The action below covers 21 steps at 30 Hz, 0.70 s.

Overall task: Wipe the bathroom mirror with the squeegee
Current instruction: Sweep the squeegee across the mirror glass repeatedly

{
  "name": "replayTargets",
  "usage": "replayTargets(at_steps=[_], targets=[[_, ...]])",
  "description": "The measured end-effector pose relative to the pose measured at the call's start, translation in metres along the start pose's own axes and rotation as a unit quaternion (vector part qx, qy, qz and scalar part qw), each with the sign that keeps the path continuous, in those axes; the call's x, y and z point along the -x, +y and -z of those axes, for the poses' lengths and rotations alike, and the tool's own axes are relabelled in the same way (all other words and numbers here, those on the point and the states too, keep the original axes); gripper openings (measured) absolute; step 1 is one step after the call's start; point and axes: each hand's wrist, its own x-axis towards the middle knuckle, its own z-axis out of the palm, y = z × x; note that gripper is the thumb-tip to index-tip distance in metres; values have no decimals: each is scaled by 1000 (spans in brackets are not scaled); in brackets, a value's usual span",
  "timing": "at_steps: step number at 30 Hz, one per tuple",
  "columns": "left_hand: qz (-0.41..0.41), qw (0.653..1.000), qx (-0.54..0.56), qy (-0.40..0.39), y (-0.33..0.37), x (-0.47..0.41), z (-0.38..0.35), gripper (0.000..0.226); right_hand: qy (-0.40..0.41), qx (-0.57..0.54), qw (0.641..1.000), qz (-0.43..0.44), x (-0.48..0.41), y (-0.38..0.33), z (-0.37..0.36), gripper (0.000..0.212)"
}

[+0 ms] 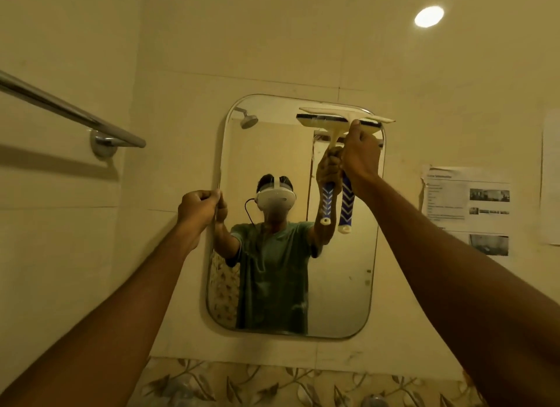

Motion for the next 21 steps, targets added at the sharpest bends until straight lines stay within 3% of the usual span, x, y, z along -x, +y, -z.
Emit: replayTargets(at_steps=[11,21], targets=[[-14,999,47,20,-8,-3,-2,15,35,26,999,-22,-15,2,-11,48],[-25,995,90,38,-15,-3,-8,13,-17,57,996,-66,8,19,-6,60]])
